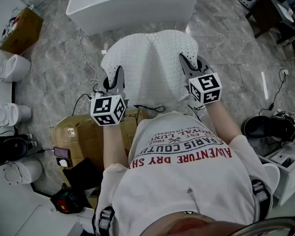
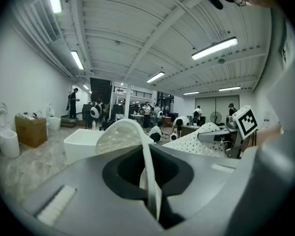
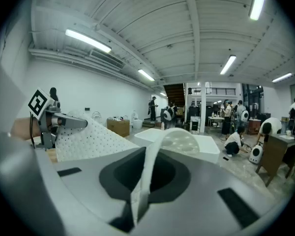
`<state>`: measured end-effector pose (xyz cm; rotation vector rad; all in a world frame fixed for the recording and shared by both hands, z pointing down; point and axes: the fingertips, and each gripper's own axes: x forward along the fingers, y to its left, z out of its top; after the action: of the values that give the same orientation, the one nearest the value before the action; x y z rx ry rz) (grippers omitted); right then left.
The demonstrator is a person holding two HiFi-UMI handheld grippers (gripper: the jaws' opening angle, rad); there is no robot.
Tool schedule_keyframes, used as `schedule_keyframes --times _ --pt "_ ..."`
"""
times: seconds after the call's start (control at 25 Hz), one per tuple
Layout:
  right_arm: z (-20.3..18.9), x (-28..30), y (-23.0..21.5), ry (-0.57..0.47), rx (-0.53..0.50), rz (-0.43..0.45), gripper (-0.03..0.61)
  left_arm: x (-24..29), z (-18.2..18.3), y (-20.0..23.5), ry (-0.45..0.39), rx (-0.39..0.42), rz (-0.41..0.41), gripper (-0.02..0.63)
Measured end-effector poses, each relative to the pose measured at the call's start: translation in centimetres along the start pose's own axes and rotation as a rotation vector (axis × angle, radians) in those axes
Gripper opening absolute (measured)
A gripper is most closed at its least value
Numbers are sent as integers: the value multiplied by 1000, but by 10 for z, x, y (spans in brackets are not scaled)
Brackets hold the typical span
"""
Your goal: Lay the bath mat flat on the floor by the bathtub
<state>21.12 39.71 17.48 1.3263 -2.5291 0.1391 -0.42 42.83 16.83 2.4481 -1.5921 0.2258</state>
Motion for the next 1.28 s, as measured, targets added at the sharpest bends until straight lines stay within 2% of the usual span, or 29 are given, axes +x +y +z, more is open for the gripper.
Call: schedule_keyframes --times 0.24,0.48,0.8,1.04,1.28 --pt "-4 9 6 -1 4 -6 18 8 -15 9 6 -79 -33 18" --pt "-5 16 2 9 34 -27 18 12 -16 19 12 -69 -35 18" --pt "-20 36 -2 58 55 -19 19 25 -31 34 31 -105 -30 18" --pt "-40 79 -13 121 61 28 20 55 -55 58 99 -134 4 18" --pt "-49 159 -48 150 74 111 18 117 -62 90 164 -137 46 18"
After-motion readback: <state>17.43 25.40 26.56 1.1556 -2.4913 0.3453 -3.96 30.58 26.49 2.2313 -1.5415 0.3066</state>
